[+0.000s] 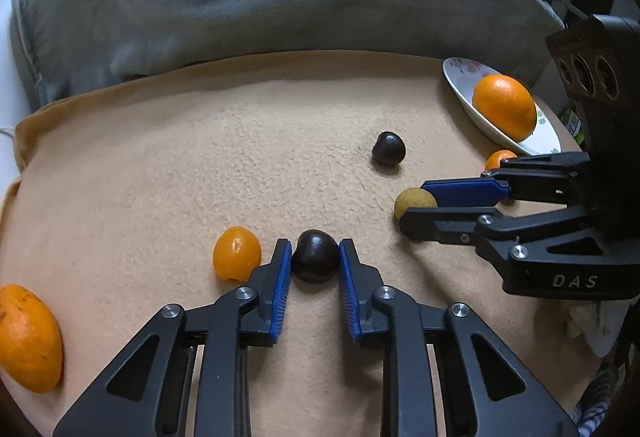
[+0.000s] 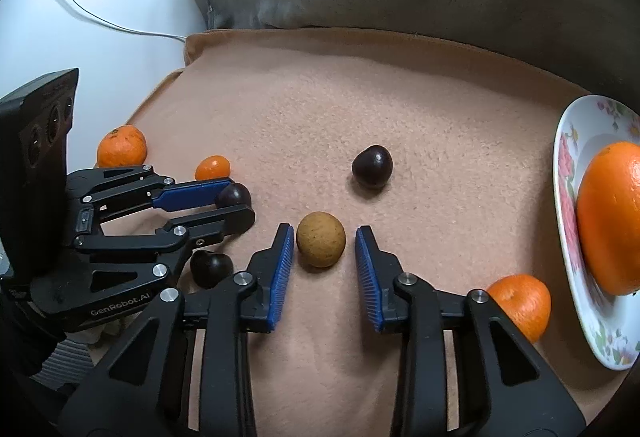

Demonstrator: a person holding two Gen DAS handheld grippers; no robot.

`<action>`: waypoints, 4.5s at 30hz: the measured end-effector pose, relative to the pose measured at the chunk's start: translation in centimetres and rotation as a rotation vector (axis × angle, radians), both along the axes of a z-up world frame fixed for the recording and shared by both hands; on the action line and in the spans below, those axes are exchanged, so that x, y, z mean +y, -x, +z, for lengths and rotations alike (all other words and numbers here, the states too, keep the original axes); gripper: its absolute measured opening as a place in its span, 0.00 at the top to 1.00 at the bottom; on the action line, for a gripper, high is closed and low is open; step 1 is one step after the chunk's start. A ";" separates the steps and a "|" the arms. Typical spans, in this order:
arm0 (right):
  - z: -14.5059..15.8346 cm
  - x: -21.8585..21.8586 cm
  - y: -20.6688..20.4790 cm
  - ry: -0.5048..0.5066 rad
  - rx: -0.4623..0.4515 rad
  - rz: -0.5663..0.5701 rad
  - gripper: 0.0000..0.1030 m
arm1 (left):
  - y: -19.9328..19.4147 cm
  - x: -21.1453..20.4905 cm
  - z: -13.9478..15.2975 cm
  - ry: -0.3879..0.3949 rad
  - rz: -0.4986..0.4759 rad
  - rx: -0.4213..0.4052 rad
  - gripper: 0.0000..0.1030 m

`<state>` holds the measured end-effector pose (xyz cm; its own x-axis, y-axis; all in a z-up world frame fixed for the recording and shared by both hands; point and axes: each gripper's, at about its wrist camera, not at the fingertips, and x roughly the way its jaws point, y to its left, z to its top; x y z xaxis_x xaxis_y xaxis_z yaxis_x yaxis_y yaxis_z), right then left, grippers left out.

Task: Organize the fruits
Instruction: 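Grasp a dark purple fruit with the left tool while the right tool grasps a brown round fruit, then carry both fruits onto the plate and open both tools, then withdraw both tools from the plate, then move both tools toward the large orange lying by the wall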

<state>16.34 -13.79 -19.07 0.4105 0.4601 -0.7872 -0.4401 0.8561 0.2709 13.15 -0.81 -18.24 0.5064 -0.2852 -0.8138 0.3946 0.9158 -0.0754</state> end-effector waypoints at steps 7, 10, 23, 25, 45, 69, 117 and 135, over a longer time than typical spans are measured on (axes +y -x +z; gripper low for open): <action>0.2 0.0 0.3 -0.014 -0.005 0.003 0.74 | 0.2 -0.4 0.3 0.001 0.003 -0.014 0.79; 0.6 -0.2 0.6 -0.024 -0.016 0.001 0.74 | 0.4 -0.6 0.7 0.007 0.004 -0.023 0.79; 5.3 -5.5 4.3 -0.029 -0.156 -0.087 0.74 | 1.6 -1.8 3.3 0.047 -0.043 -0.050 0.79; 5.8 -6.8 5.1 -0.026 -0.169 -0.111 0.74 | 1.1 -2.4 3.5 0.062 -0.046 -0.052 0.79; 5.3 -18.7 5.7 -0.026 -0.197 -0.332 0.74 | -2.6 -14.7 6.0 0.165 -0.188 -0.112 0.79; 4.0 -20.0 4.4 0.007 -0.211 -0.343 0.74 | -4.7 -19.8 6.2 0.138 -0.230 -0.133 0.77; 7.9 -19.1 10.0 -0.039 -0.303 -0.411 0.10 | -0.5 -14.9 9.2 0.096 -0.102 -0.198 0.21; 9.2 -12.1 12.7 -0.042 -0.299 -0.265 0.04 | 5.5 -5.1 8.2 0.052 0.040 -0.199 0.21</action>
